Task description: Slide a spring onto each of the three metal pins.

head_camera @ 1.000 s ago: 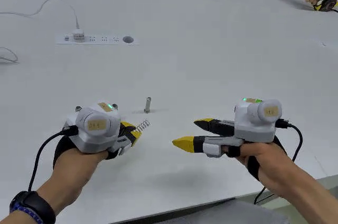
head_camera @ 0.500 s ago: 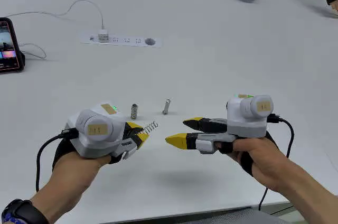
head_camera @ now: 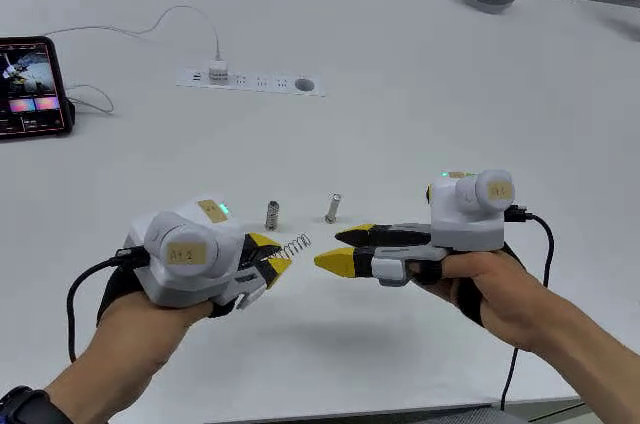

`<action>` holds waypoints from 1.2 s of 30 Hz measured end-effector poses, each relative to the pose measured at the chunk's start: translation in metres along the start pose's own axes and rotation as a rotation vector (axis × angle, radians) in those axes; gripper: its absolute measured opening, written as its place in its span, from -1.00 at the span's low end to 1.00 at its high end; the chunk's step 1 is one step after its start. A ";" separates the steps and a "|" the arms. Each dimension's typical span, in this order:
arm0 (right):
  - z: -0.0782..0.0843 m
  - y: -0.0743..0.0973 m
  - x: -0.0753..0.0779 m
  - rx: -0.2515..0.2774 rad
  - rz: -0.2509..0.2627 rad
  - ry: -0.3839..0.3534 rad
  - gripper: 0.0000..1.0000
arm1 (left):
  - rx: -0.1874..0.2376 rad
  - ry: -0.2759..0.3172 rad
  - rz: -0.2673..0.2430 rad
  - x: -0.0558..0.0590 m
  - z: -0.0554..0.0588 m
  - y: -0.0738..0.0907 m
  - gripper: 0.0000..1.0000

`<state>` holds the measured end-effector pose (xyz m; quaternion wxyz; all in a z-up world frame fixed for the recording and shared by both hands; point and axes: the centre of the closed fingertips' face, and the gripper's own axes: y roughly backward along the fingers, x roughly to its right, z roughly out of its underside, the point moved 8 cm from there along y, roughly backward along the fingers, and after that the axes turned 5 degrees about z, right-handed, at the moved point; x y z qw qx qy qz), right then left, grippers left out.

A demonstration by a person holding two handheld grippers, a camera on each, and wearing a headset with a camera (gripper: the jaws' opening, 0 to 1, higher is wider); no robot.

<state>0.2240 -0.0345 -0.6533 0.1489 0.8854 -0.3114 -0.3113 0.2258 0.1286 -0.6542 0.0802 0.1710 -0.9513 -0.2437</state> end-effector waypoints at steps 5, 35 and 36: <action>0.000 -0.008 -0.005 -0.007 -0.061 -0.038 -0.33 | 0.012 -0.020 0.024 0.006 -0.005 0.003 -0.80; -0.007 0.009 -0.020 -0.072 -0.143 0.089 -0.75 | 0.005 -0.085 0.131 0.026 -0.010 -0.010 -0.81; -0.008 0.010 -0.021 -0.079 -0.145 0.101 -0.75 | 0.005 -0.087 0.134 0.026 -0.011 -0.011 -0.81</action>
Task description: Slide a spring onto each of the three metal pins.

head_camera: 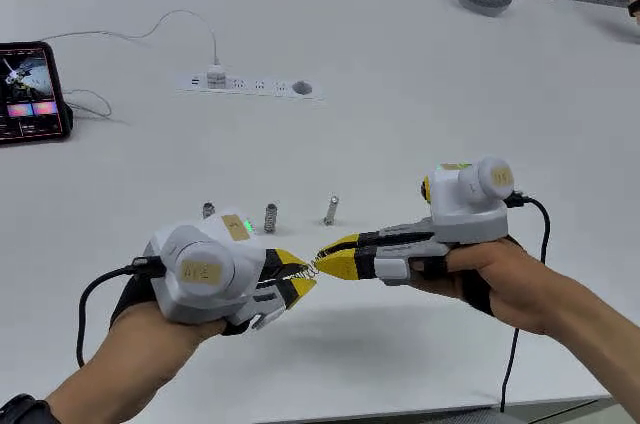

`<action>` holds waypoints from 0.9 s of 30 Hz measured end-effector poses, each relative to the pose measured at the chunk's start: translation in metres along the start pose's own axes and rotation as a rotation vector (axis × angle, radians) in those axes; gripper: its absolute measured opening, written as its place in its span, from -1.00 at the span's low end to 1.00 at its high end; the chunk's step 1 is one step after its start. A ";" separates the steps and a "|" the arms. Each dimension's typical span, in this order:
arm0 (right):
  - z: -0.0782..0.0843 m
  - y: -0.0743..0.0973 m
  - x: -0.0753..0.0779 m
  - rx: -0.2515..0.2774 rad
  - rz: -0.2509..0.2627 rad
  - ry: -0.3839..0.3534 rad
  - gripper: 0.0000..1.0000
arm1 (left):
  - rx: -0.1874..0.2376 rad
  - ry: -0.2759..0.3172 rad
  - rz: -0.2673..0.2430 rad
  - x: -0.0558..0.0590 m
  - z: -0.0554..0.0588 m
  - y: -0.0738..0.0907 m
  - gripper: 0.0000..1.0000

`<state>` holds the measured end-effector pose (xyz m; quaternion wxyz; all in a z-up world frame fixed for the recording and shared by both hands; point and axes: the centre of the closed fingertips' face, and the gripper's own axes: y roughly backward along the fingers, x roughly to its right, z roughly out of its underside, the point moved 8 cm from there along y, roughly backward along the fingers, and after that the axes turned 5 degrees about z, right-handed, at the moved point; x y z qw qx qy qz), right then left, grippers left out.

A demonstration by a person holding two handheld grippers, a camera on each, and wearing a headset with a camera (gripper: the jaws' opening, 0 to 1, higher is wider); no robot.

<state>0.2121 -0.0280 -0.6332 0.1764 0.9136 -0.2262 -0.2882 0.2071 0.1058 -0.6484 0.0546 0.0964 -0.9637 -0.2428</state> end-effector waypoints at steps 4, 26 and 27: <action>-0.006 0.002 -0.004 -0.047 -0.012 0.091 -0.75 | 0.007 -0.003 0.017 0.000 -0.002 0.000 -0.81; -0.027 -0.009 -0.023 -0.391 -0.094 0.591 -0.75 | 0.033 -0.029 0.093 0.004 -0.012 0.000 -0.81; -0.027 -0.009 -0.023 -0.394 -0.097 0.595 -0.75 | 0.033 -0.028 0.095 0.004 -0.012 0.000 -0.81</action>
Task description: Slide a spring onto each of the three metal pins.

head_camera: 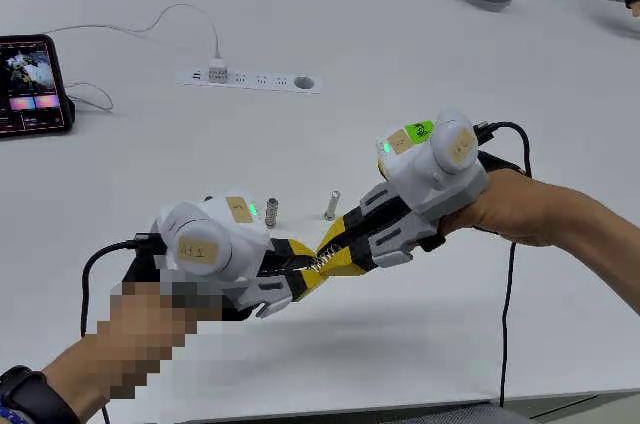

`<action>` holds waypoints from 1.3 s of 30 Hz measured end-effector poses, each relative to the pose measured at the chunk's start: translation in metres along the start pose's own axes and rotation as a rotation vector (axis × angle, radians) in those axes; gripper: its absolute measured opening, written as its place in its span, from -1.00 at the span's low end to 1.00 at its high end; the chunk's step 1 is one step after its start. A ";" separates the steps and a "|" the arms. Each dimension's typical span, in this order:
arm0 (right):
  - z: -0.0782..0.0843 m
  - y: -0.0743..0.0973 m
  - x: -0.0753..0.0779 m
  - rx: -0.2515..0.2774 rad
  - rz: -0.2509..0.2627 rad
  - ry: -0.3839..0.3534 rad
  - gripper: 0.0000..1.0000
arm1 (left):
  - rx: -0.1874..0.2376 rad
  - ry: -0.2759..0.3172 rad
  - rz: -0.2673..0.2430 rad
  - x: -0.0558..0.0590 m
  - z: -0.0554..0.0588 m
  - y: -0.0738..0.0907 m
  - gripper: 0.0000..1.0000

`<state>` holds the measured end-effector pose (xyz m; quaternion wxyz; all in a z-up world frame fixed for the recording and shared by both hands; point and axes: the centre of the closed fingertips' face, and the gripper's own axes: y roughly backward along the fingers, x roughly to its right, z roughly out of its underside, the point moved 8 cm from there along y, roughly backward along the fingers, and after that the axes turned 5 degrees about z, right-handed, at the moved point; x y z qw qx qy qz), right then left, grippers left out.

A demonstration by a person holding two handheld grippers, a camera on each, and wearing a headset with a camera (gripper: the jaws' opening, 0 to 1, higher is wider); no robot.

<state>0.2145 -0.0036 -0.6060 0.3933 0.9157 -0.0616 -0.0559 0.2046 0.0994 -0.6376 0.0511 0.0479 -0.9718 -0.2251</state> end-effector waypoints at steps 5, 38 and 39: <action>0.003 0.000 0.003 -0.002 0.003 0.009 -0.75 | 0.021 0.019 -0.011 -0.001 0.002 0.000 -0.80; 0.034 0.022 0.036 -0.002 0.141 -0.099 -0.75 | 0.037 0.168 -0.190 -0.029 0.035 0.036 -0.44; 0.037 0.022 0.038 -0.009 0.147 -0.104 -0.75 | 0.032 0.169 -0.201 -0.031 0.038 0.038 -0.41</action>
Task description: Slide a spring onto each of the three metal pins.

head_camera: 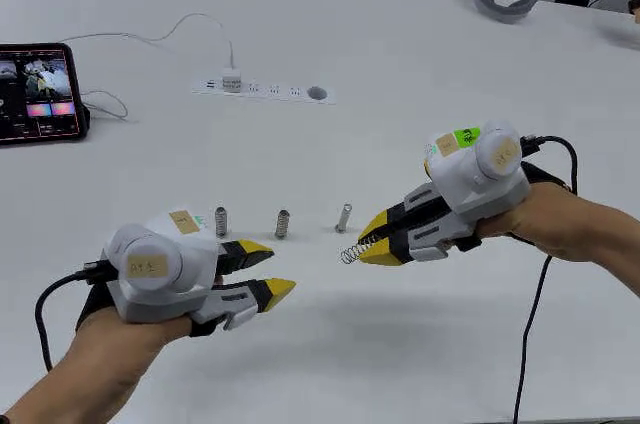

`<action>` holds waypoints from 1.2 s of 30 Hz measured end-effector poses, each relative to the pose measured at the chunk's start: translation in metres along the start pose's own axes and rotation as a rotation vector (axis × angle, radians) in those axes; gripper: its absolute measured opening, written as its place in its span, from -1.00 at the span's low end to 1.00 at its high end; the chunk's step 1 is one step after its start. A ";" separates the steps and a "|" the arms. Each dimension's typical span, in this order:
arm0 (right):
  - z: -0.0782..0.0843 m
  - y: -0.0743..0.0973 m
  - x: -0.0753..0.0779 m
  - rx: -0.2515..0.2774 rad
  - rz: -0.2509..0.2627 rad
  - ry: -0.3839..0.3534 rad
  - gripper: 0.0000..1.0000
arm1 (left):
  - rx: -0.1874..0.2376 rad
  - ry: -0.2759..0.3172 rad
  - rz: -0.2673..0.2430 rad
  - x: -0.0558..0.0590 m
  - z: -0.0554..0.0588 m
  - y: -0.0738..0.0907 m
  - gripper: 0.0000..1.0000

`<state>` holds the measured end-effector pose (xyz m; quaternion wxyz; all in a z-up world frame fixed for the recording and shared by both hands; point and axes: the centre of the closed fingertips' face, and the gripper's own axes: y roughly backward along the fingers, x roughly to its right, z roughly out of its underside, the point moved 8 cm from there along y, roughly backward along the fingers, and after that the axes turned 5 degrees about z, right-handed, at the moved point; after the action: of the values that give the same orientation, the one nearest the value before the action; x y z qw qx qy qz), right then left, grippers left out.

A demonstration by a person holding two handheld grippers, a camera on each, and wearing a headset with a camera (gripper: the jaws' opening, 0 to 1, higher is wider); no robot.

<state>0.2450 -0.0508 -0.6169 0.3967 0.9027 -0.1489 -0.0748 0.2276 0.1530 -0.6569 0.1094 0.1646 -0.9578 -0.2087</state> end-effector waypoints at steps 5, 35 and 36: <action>0.005 -0.001 0.009 -0.022 0.020 -0.010 -0.75 | -0.006 0.026 -0.043 -0.009 0.007 0.008 -0.34; 0.019 -0.018 0.057 -0.133 0.105 -0.048 -0.75 | -0.006 0.182 -0.263 -0.047 0.033 0.062 0.16; 0.019 -0.018 0.058 -0.135 0.106 -0.049 -0.75 | -0.005 0.188 -0.268 -0.048 0.034 0.063 0.19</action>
<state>0.2991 -0.0715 -0.6443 0.4563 0.8626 -0.2009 -0.0857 0.2461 0.2366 -0.6661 0.1702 0.3096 -0.9122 -0.2075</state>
